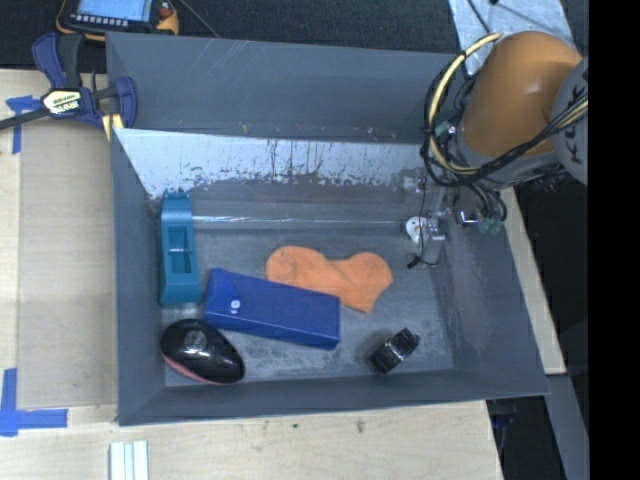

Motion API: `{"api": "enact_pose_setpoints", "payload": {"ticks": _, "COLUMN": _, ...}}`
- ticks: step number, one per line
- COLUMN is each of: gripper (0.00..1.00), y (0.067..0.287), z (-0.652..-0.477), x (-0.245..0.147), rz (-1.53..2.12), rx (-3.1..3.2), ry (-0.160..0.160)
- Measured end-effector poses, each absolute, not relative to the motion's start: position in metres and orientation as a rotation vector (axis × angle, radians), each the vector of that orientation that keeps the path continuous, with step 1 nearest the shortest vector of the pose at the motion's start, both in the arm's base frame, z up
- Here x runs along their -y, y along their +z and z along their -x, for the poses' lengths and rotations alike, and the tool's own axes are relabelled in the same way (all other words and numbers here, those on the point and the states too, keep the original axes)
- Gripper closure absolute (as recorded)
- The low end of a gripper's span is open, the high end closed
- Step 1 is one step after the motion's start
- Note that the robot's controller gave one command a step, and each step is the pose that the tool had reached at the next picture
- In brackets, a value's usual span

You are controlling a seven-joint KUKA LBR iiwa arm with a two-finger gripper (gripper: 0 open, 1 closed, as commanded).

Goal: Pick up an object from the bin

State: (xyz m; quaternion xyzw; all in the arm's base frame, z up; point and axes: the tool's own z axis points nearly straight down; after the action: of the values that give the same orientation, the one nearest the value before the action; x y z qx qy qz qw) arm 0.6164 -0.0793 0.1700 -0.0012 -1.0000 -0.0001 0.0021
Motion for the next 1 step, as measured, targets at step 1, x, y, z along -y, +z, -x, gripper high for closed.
{"api": "enact_pose_setpoints", "payload": {"ticks": 1, "gripper": 0.0, "y": 0.1752, "z": -0.6177, "x": 0.079, "rz": 0.002, "rx": 3.145, "ry": 0.001}}
